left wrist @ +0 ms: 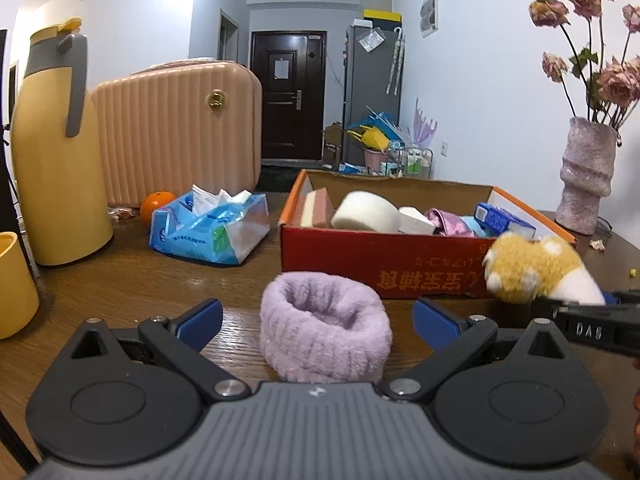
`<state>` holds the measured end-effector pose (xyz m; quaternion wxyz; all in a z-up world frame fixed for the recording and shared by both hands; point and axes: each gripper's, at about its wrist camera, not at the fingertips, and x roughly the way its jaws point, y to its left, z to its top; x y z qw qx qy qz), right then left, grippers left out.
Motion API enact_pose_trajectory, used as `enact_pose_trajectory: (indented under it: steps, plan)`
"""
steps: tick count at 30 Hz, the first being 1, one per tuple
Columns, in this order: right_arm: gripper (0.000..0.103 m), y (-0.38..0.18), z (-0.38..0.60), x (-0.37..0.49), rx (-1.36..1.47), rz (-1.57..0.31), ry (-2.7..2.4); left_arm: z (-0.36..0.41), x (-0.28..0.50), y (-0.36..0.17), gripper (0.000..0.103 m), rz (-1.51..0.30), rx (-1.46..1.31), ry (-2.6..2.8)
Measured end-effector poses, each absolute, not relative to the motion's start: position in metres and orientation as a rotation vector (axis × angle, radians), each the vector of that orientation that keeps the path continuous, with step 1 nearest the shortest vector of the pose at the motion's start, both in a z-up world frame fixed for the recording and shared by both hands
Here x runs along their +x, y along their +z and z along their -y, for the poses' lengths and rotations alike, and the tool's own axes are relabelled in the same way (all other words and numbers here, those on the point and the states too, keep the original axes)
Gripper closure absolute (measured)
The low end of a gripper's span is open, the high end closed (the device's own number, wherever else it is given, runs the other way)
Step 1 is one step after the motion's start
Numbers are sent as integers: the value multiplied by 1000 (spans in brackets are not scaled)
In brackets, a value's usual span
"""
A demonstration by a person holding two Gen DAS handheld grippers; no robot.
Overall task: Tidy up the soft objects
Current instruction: 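Grasp the yellow-white plush toy with the right gripper while the left gripper grasps the pink fuzzy band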
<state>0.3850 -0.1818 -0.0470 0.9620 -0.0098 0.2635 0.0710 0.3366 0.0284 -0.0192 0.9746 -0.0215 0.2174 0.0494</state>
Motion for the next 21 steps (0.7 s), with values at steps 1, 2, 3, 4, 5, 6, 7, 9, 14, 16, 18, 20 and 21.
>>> enact_pose_trajectory:
  steps: [1, 2, 3, 4, 5, 6, 7, 9, 14, 16, 18, 20, 21]
  plan:
    - [53, -46, 183, 384, -17, -525, 140, -27, 338, -21, 0, -444, -40, 101]
    - [53, -45, 183, 383, -14, -519, 138, -25, 339, -22, 0, -451, -37, 104]
    - [53, -44, 183, 383, -11, -515, 136, -24, 340, -23, 0, -456, -37, 107]
    - [53, -44, 184, 383, -10, -513, 134, -23, 343, -24, 0, -463, -39, 111]
    - [53, -44, 184, 383, -10, -511, 133, -22, 345, -25, 0, -469, -41, 117]
    - [53, -43, 184, 383, -9, -508, 131, -21, 347, -26, 0, -474, -41, 129]
    - [53, -43, 185, 383, -9, -507, 131, -20, 349, -27, 0, -479, -42, 143]
    - [53, -43, 184, 382, -9, -505, 129, -19, 355, -29, 0, -491, -48, 165]
    - [53, -43, 184, 382, -13, -501, 128, -14, 370, -33, 0, -530, -55, 197]
    - [53, -43, 184, 382, -15, -501, 128, -15, 375, -34, 0, -538, -59, 216]
    - [53, -43, 184, 382, -15, -501, 128, -16, 381, -35, 0, -550, -62, 232]
    - [53, -43, 184, 382, -14, -500, 128, -19, 387, -38, 0, -569, -66, 242]
    - [53, -43, 184, 382, -14, -500, 128, -21, 389, -39, 0, -580, -71, 245]
